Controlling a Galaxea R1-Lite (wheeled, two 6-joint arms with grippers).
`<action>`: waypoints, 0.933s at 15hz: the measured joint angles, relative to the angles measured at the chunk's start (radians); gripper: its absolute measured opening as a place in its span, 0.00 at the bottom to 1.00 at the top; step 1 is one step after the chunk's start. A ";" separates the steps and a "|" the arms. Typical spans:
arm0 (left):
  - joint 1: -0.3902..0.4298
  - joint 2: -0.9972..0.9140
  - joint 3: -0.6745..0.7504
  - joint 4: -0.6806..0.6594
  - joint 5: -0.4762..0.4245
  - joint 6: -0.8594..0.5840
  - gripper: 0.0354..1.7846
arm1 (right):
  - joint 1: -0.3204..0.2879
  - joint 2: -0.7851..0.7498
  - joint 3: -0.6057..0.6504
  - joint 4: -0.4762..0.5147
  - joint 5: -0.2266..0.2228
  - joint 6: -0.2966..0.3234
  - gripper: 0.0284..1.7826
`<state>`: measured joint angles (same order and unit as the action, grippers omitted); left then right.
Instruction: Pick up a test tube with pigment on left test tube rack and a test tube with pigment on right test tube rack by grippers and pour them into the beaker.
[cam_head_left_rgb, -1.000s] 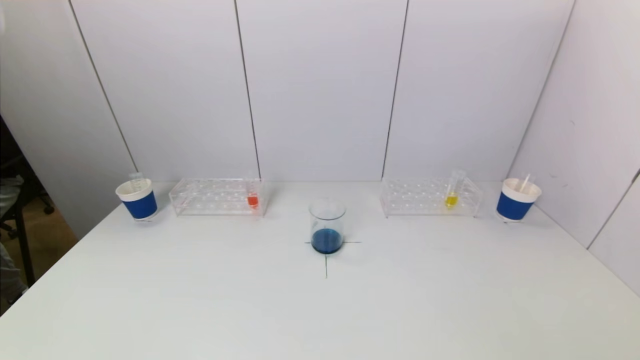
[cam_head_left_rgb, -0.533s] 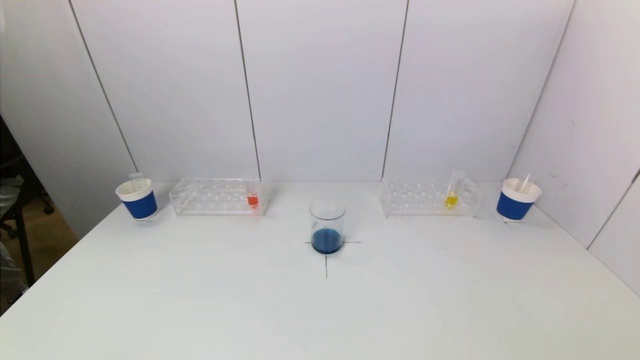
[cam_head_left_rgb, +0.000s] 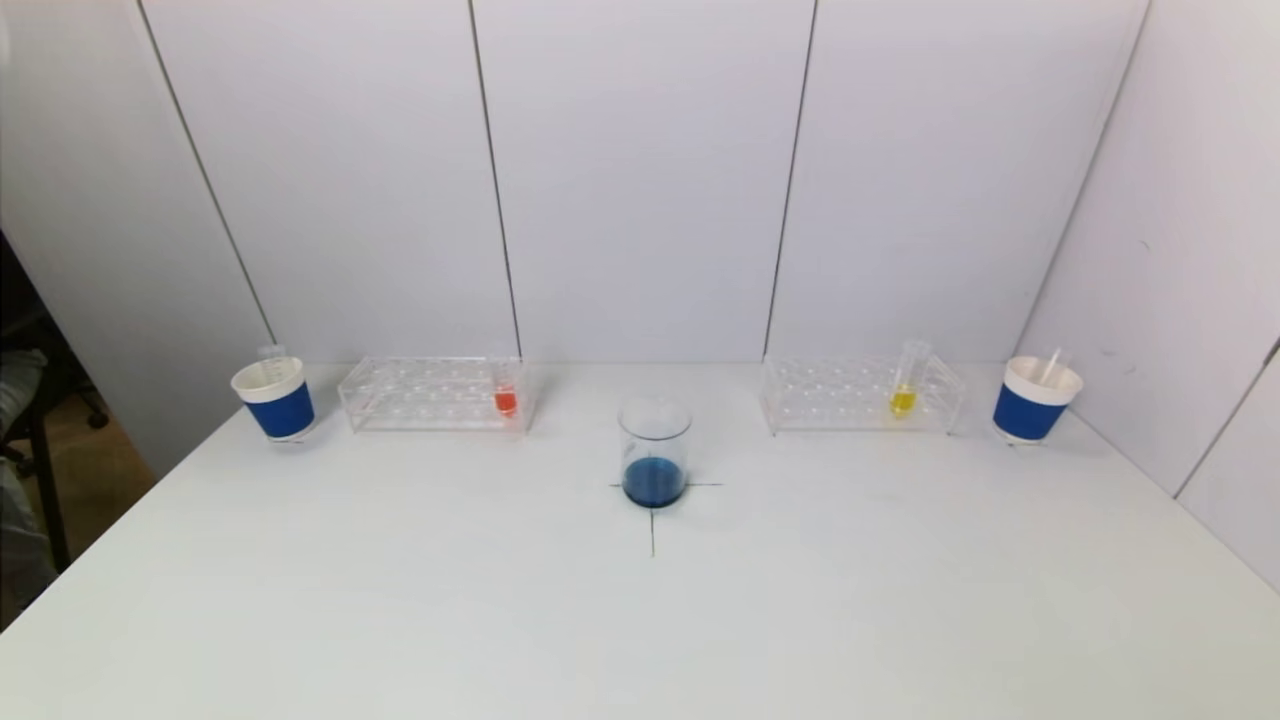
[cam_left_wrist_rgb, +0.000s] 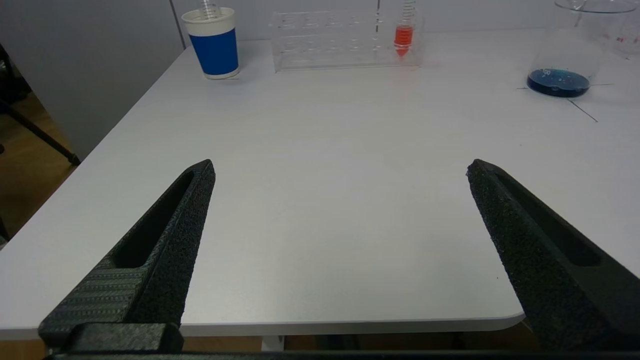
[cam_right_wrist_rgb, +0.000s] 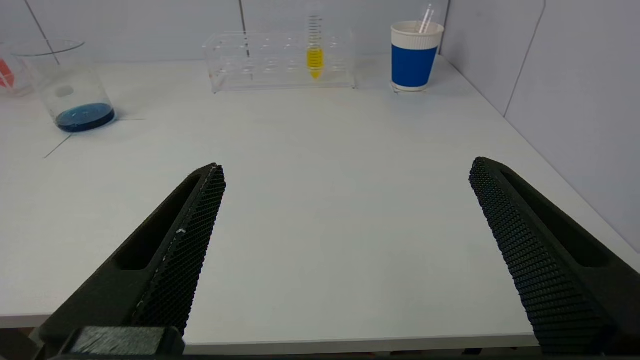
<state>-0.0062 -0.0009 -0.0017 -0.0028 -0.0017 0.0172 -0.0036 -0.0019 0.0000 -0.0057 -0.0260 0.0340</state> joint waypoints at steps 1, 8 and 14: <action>0.000 0.000 0.000 0.000 0.000 0.000 0.99 | 0.000 0.000 0.000 -0.003 -0.001 -0.002 1.00; 0.000 0.000 0.000 0.000 0.000 0.000 0.99 | 0.001 0.000 0.000 0.000 0.001 0.016 1.00; 0.000 0.000 0.000 0.000 0.000 0.000 0.99 | 0.001 0.000 0.000 -0.001 0.001 0.018 1.00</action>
<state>-0.0062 -0.0009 -0.0017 -0.0028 -0.0017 0.0168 -0.0028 -0.0019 0.0000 -0.0070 -0.0245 0.0519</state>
